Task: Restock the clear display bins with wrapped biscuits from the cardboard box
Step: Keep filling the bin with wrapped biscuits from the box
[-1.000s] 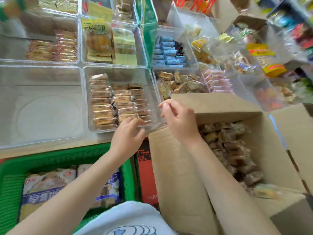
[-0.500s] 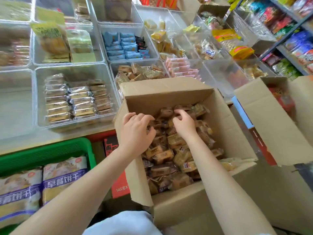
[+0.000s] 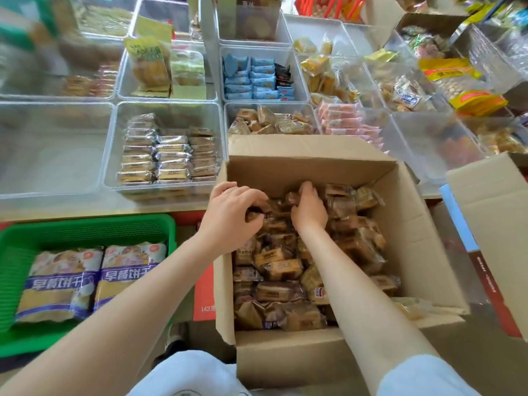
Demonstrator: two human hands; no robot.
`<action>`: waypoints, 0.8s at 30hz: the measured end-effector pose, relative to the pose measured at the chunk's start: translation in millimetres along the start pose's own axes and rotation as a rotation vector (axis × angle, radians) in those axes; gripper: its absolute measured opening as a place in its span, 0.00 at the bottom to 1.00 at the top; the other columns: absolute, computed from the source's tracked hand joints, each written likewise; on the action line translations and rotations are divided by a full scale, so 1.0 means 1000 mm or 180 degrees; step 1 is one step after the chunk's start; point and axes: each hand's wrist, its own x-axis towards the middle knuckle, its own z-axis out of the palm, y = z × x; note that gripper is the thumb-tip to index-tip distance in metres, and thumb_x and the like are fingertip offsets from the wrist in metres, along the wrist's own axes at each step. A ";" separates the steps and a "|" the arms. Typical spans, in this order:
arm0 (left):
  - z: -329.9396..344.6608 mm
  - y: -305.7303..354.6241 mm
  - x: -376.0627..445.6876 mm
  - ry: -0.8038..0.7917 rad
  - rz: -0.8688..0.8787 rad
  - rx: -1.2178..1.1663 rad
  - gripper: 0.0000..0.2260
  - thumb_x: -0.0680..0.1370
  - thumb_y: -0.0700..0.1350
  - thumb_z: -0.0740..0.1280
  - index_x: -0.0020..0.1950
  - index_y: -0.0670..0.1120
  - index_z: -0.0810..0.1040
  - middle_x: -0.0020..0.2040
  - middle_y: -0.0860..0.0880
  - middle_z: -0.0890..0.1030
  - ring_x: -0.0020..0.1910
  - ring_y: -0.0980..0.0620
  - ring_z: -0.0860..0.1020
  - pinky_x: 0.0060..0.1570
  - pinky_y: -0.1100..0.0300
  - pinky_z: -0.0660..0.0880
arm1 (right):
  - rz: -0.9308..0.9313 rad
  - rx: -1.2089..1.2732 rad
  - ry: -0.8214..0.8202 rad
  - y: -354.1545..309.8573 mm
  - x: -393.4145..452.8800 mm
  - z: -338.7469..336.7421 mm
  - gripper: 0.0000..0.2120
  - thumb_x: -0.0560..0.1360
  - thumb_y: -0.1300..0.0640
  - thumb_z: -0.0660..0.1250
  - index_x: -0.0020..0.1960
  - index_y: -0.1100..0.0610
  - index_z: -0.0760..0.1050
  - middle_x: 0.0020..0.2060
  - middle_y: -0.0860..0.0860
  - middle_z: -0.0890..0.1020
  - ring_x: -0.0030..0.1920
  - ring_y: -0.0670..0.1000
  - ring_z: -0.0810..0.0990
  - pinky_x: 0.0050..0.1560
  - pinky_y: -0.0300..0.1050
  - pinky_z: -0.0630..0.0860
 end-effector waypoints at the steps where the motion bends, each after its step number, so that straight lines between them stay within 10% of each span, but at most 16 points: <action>1: 0.000 0.000 0.000 0.0009 -0.0008 -0.0003 0.11 0.78 0.48 0.70 0.61 0.52 0.81 0.52 0.57 0.83 0.56 0.56 0.80 0.73 0.57 0.56 | -0.0026 -0.0019 -0.0042 0.000 0.000 -0.003 0.22 0.79 0.61 0.67 0.71 0.54 0.66 0.66 0.53 0.74 0.61 0.58 0.78 0.51 0.52 0.77; 6: 0.002 0.001 0.000 0.0052 -0.0017 -0.0036 0.15 0.78 0.50 0.69 0.65 0.53 0.78 0.55 0.56 0.83 0.59 0.55 0.79 0.74 0.56 0.55 | -0.0012 0.0983 -0.0464 -0.004 -0.003 -0.046 0.15 0.77 0.44 0.69 0.54 0.55 0.77 0.46 0.49 0.80 0.49 0.53 0.80 0.41 0.45 0.72; 13: -0.019 0.004 -0.005 -0.0185 -0.0279 -0.1096 0.31 0.77 0.59 0.70 0.77 0.60 0.62 0.76 0.52 0.64 0.72 0.50 0.65 0.70 0.56 0.63 | -0.0079 0.3418 -0.1593 -0.034 -0.044 -0.101 0.16 0.81 0.50 0.64 0.64 0.57 0.77 0.44 0.55 0.83 0.31 0.49 0.71 0.26 0.41 0.63; 18: -0.086 -0.027 0.011 0.0138 -0.0710 -0.2271 0.12 0.78 0.55 0.68 0.60 0.57 0.78 0.56 0.52 0.81 0.48 0.55 0.81 0.46 0.62 0.80 | -0.0256 0.3604 -0.2093 -0.106 -0.051 -0.111 0.18 0.84 0.49 0.57 0.54 0.62 0.76 0.32 0.56 0.74 0.27 0.51 0.67 0.23 0.41 0.59; 24: -0.125 -0.115 0.030 0.0055 -0.2823 -0.4595 0.12 0.83 0.53 0.63 0.56 0.47 0.80 0.43 0.47 0.84 0.37 0.51 0.82 0.42 0.55 0.76 | 0.0135 0.3466 -0.2134 -0.198 -0.038 -0.080 0.27 0.82 0.37 0.56 0.59 0.61 0.75 0.34 0.58 0.79 0.27 0.53 0.73 0.27 0.42 0.68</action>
